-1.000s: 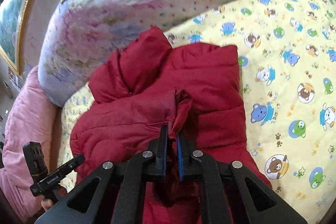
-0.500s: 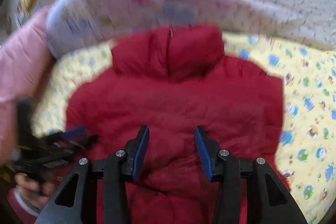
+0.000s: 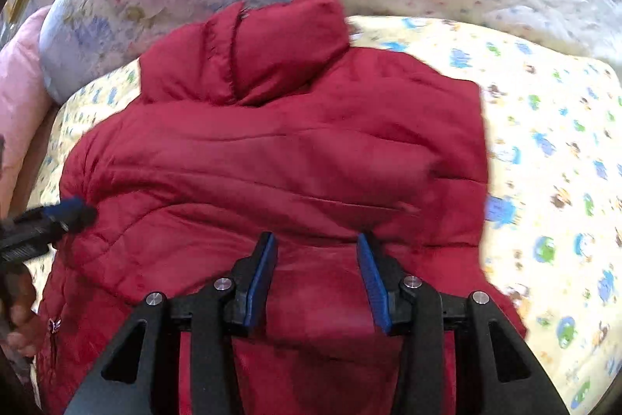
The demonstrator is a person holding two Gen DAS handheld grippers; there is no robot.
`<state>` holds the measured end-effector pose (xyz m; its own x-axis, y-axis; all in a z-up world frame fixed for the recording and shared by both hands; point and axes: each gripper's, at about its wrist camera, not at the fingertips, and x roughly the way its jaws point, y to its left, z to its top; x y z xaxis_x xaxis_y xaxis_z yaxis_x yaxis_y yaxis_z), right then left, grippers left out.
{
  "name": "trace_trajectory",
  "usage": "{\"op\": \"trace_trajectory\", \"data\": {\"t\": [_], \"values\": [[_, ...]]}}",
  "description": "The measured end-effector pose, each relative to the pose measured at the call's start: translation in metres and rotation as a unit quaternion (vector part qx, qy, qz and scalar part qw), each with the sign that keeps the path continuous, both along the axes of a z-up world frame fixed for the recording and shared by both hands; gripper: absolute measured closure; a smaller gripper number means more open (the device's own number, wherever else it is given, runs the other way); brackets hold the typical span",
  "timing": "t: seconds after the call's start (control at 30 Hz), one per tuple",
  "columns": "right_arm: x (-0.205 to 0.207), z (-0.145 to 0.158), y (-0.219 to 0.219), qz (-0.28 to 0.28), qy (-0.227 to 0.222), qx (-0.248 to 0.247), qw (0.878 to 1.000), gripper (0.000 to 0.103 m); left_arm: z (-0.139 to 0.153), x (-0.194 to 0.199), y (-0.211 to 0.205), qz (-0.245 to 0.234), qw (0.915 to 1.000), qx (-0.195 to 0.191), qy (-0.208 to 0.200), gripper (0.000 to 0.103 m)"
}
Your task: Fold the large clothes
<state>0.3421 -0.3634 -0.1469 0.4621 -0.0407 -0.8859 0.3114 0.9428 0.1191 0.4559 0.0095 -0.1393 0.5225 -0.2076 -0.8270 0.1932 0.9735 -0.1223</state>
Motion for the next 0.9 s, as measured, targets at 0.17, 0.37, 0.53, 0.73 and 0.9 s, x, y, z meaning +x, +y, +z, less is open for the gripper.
{"op": "trace_trajectory", "data": {"t": [0.17, 0.37, 0.53, 0.73, 0.9], "values": [[0.004, -0.014, -0.007, -0.003, 0.012, 0.019, 1.000, 0.060, -0.008, -0.002, 0.003, 0.009, 0.9997, -0.023, 0.003, 0.042], [0.005, -0.015, -0.005, -0.006, 0.006, 0.030, 1.000, 0.060, -0.011, 0.000, 0.007, 0.003, 0.9996, -0.029, 0.004, 0.042], [0.004, -0.009, -0.003, -0.006, 0.011, 0.018, 1.000, 0.060, -0.012, 0.001, 0.007, 0.005, 0.9996, -0.027, 0.004, 0.042], [0.004, 0.020, 0.030, 0.026, -0.017, -0.034, 0.999, 0.056, -0.011, 0.001, 0.005, 0.011, 0.9996, -0.024, 0.008, 0.042], [0.012, -0.015, 0.012, 0.016, 0.027, -0.017, 0.999, 0.056, -0.005, -0.004, 0.007, 0.010, 0.9995, -0.027, 0.011, 0.042]]}}
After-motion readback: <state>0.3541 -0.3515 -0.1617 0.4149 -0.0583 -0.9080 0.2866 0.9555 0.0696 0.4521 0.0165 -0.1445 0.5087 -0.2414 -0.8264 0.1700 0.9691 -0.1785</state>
